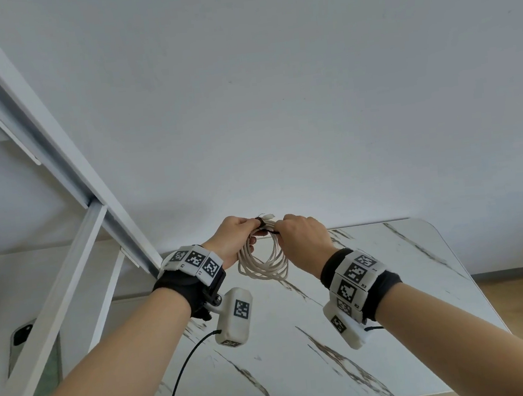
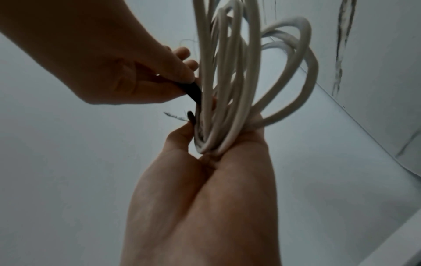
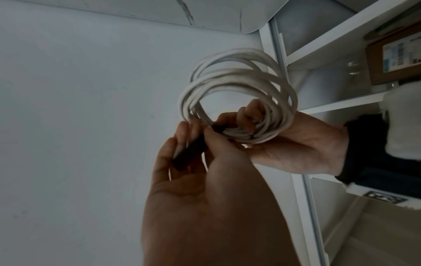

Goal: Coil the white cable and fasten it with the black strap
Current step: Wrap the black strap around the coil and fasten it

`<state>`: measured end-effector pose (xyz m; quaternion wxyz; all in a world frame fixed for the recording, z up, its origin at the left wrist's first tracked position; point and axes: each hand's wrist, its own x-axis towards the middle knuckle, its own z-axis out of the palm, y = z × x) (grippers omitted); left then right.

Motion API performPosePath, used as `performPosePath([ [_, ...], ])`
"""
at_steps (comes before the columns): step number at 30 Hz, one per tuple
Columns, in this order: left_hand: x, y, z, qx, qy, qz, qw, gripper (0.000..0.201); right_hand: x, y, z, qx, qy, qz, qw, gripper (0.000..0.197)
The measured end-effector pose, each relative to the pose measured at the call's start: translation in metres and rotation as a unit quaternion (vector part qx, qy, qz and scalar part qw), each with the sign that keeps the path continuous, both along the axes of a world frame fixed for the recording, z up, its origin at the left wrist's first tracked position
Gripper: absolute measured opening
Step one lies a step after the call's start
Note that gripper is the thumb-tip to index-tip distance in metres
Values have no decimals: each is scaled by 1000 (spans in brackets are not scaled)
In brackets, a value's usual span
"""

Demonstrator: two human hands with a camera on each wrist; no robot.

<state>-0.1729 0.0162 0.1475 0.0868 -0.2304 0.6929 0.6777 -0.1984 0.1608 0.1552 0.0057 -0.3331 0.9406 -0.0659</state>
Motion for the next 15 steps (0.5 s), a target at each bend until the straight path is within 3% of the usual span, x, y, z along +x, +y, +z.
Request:
performPosePath([
  [9,1,-9,-8,-93,65,5,994,17,1,9,7,-7,6,119,993,22],
  [12,1,-9,-6,-109,84,13,990,18,5,11,12,-9,11,152,988,2],
  [15,1,-11,-4,-126,100,16,987,18,4,15,6,13,52,179,982,28],
])
